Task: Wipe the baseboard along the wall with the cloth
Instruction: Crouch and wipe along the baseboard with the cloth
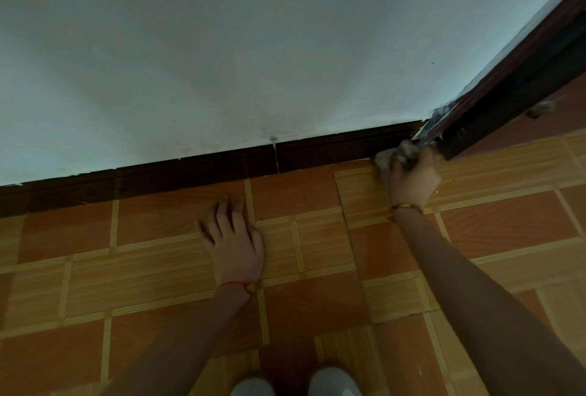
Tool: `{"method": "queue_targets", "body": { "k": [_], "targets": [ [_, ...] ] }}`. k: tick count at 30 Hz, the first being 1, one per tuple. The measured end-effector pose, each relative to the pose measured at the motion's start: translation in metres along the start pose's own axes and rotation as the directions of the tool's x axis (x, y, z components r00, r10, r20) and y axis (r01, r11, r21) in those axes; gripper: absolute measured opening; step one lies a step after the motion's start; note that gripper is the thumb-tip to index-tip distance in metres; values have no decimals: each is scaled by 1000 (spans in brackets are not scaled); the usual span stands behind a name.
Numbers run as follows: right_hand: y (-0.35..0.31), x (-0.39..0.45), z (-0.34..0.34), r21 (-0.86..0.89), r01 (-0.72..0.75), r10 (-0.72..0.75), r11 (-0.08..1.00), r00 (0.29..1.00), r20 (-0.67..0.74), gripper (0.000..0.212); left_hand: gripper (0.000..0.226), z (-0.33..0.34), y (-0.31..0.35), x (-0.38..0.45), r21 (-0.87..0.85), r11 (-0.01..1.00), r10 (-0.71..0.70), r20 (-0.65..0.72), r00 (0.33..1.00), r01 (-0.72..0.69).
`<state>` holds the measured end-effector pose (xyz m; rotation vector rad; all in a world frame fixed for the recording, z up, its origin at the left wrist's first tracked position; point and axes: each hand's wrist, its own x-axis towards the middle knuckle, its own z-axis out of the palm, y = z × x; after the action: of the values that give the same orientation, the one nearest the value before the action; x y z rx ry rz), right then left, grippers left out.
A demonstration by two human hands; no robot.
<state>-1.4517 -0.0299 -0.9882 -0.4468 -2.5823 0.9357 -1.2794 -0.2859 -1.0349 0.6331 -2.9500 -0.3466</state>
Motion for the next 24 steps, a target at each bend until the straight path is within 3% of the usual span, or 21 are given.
{"method": "queue_targets", "body": {
  "k": [2, 4, 10, 18, 24],
  "targets": [
    [1, 16, -10, -8, -72, 71, 997, 994, -79, 34, 55, 0, 0, 0, -1, 1000, -7, 10, 1000, 7],
    [-3, 19, -11, -24, -82, 80, 996, 995, -65, 37, 56, 0, 0, 0, -4, 1000, -10, 26, 1000, 10],
    [-29, -31, 21, 28, -1, -4, 1000, 985, 170, 29, 55, 1, 0, 1, 1, 1000, -16, 20, 1000, 16],
    [-45, -25, 5, 114, -50, 51, 992, 999, 0, 23, 54, 1, 0, 0, -6, 1000, -5, 13, 1000, 6],
    [-89, -73, 22, 226, 156, -197, 962, 965, 173, 19, 55, 1, 1, 1, -28, 1000, -4, 5, 1000, 4]
  ]
}}
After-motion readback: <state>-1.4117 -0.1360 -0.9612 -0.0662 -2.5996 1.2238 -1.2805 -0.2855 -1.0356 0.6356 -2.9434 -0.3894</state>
